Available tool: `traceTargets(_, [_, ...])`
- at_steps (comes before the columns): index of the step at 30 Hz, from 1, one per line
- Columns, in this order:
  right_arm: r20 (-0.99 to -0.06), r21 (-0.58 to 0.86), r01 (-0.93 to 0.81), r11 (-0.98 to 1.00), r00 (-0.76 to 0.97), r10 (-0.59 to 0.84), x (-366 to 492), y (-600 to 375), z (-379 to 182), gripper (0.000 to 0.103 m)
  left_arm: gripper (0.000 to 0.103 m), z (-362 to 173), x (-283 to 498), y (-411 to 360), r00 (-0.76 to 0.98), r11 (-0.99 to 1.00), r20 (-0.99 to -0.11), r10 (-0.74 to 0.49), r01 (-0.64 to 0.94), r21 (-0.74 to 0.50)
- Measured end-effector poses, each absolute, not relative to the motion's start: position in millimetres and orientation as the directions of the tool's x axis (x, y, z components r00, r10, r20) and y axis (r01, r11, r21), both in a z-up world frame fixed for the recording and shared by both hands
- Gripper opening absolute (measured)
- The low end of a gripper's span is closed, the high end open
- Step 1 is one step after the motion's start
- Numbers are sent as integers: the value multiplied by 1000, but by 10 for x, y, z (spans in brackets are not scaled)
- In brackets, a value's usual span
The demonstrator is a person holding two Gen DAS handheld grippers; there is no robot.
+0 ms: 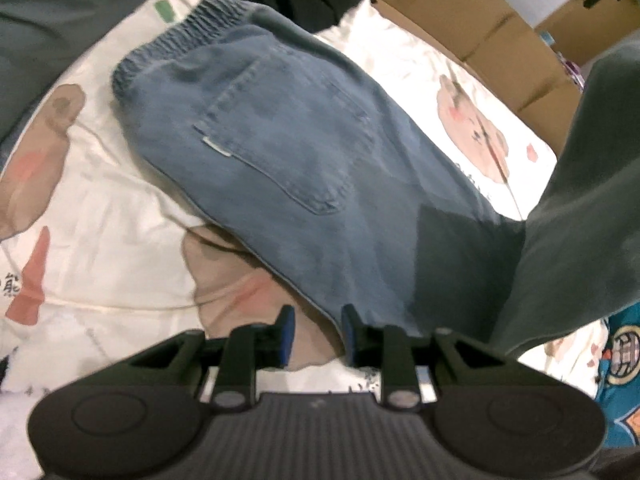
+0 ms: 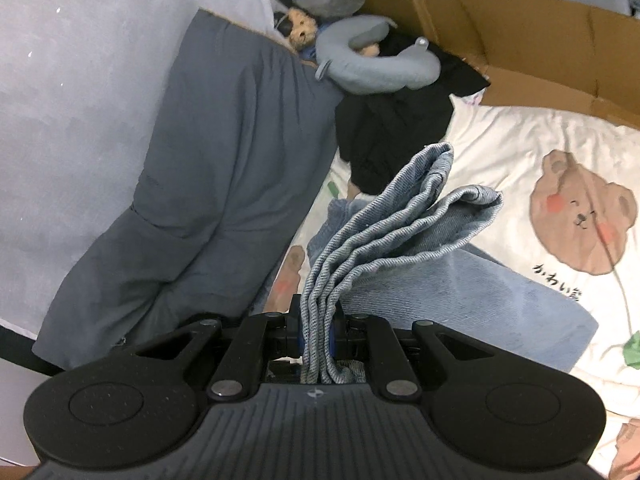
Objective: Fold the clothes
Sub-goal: 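Carry the held jeans leg toward the waistband with the right gripper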
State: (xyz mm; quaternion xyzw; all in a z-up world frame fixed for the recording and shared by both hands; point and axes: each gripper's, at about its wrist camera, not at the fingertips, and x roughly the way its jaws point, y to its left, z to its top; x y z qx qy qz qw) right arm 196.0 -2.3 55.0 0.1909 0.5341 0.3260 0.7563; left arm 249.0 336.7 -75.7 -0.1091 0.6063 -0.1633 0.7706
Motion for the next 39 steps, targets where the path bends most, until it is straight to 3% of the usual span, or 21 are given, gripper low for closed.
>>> traceTargets(17, [-744, 618, -228, 752, 138, 653, 2400, 743, -298, 10, 29, -1028, 2501, 3447, 286, 905, -867, -408, 4, -425])
traceTargets(30, [-721, 660, -184, 728, 118, 683, 2633, 1384, -1080, 12, 30, -1045, 2522, 3722, 384, 890, -850, -360, -130, -436])
traceTargets(39, [-707, 687, -169, 706, 70, 704, 2827, 1806, -1619, 22, 30, -1041, 2562, 3928, 388, 891, -868, -310, -201, -408])
